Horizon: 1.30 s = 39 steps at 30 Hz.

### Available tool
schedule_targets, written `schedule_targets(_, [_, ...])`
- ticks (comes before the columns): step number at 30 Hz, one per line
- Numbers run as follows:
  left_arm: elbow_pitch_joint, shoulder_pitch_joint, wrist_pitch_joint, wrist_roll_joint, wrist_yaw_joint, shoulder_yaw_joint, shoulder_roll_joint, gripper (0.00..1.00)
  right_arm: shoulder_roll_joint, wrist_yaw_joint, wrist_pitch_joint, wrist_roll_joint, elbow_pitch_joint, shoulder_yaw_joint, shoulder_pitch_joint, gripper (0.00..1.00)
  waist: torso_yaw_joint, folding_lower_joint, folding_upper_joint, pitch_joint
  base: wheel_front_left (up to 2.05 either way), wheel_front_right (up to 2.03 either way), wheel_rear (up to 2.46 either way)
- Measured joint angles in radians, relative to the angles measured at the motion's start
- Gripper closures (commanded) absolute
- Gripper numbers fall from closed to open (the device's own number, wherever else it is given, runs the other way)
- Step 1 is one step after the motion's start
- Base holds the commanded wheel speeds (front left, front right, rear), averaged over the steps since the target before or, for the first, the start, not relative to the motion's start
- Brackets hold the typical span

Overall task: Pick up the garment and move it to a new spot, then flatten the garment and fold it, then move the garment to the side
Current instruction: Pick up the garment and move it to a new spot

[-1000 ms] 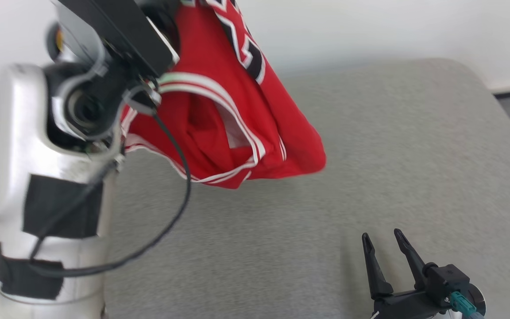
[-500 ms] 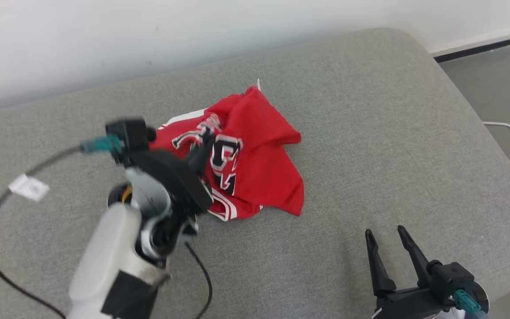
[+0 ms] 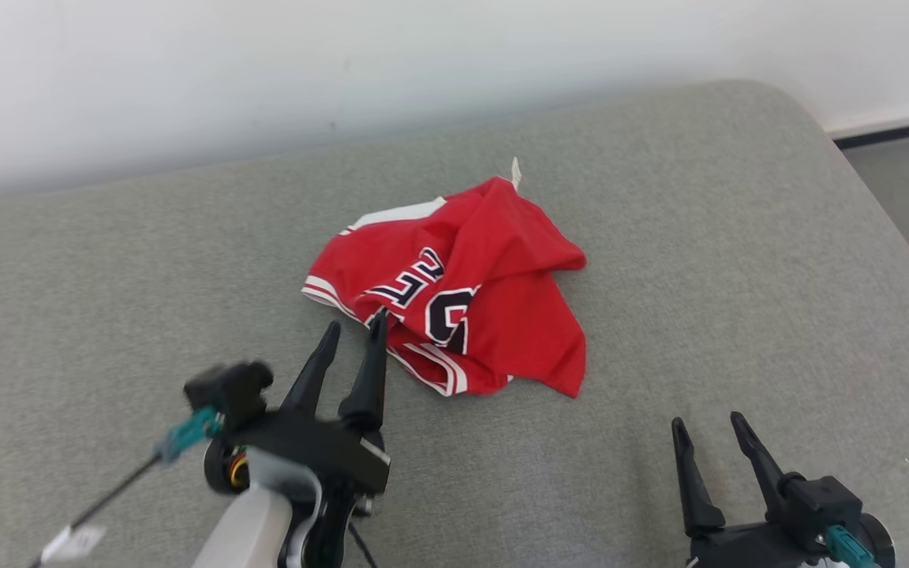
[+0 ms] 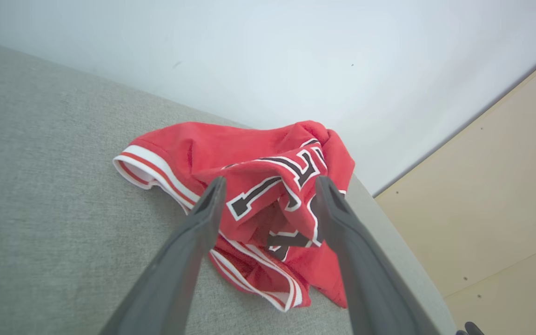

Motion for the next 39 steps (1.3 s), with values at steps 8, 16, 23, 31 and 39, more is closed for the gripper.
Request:
schedule_targets(8, [-0.12, 0.184, -0.138, 0.142, -0.008, 0.077, 0.044, 0.0, 0.0, 0.0, 0.024, -0.022, -0.035, -0.062, 0.048, 0.0, 0.068, -0.0001, 0.0, -0.048, 0.0, 0.0, 0.0])
schedule_targets(16, [-0.325, 0.394, -0.141, 0.336, -0.024, 0.266, 0.01, 0.0, 0.0, 0.0, 0.051, -0.046, -0.075, -0.098, 0.091, 0.0, 0.15, -0.0001, -0.0001, -0.083, 0.0, 0.0, 0.0])
schedule_targets(23, [-0.385, 0.516, -0.141, 0.432, -0.028, 0.377, 0.001, 0.0, 0.0, 0.0, 0.054, -0.046, -0.083, -0.112, 0.121, 0.0, 0.211, -0.0002, 0.0, -0.103, 0.0, 0.0, 0.0])
schedule_targets(31, [-0.367, 0.582, -0.141, 0.536, -0.036, 0.395, 0.0, 0.0, 0.0, 0.0, 0.052, -0.045, -0.059, -0.104, 0.14, 0.0, 0.235, -0.0002, 0.0, -0.127, 0.0, 0.0, 0.0])
schedule_targets(39, [-0.368, 0.594, -0.141, 0.544, -0.041, 0.387, -0.001, 0.0, 0.0, 0.0, 0.051, -0.044, -0.051, -0.1, 0.146, 0.0, 0.221, -0.0001, 0.0, -0.125, 0.0, 0.0, 0.0])
